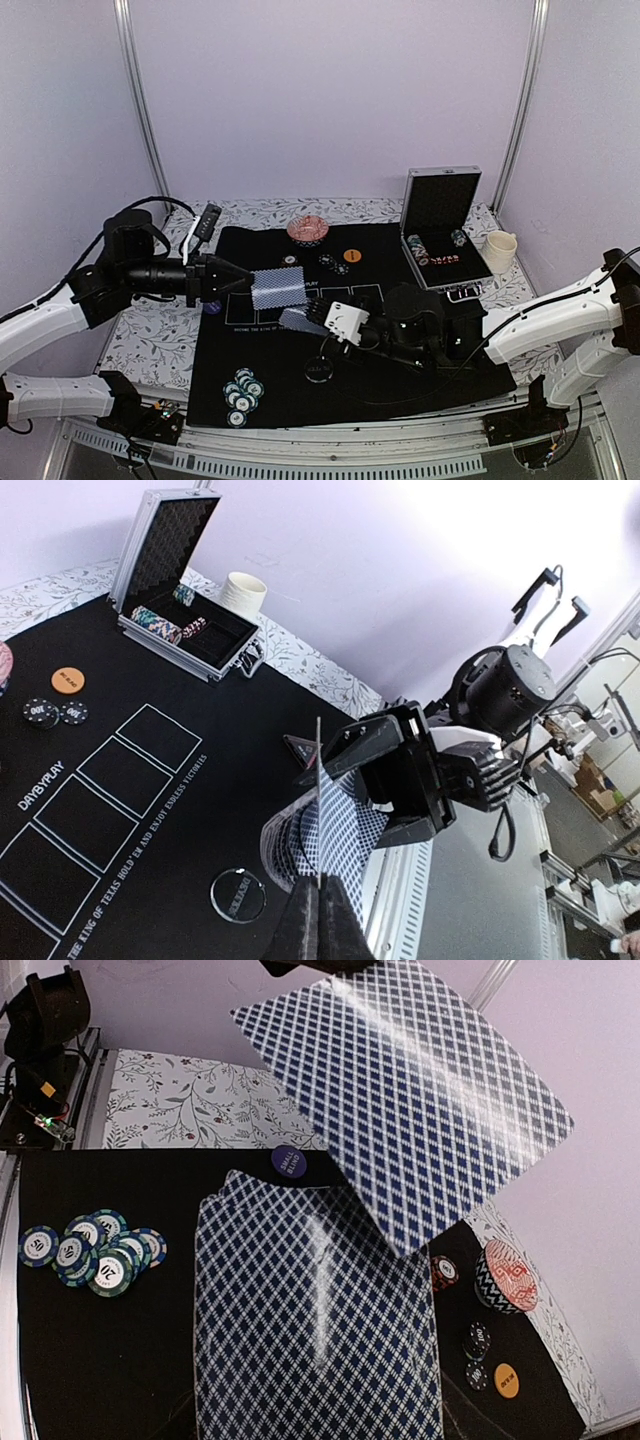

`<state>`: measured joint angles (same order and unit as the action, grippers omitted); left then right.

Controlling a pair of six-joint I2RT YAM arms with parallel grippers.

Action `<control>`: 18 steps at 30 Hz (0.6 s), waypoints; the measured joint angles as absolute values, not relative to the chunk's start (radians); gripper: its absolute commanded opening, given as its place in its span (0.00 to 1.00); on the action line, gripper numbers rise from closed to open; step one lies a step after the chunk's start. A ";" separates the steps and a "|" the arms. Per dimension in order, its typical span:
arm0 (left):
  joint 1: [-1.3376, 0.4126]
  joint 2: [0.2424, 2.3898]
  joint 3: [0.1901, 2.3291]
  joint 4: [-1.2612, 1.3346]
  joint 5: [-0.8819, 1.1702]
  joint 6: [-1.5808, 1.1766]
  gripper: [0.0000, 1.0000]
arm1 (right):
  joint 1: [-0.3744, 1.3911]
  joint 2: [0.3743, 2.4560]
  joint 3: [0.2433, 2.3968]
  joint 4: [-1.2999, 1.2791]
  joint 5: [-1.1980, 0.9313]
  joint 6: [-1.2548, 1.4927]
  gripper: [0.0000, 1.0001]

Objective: Distribute texas hold em gaming equipment
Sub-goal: Distribute the poker card in the big blind area.

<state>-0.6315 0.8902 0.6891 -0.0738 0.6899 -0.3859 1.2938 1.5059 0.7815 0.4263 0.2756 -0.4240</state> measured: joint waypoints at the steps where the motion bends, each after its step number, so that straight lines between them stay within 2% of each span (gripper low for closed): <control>1: -0.627 0.891 0.691 -0.072 0.686 -0.387 0.00 | 1.290 1.500 0.775 0.426 0.276 -0.419 0.52; 18: -0.511 0.970 0.785 -0.077 0.583 -0.364 0.00 | 1.256 1.399 0.696 0.422 0.278 -0.367 0.52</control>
<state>-0.5106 0.9695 0.7845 -0.0769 0.5831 -0.3641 1.2556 1.3987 0.6960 0.4225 0.2783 -0.3672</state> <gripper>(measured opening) 0.005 0.521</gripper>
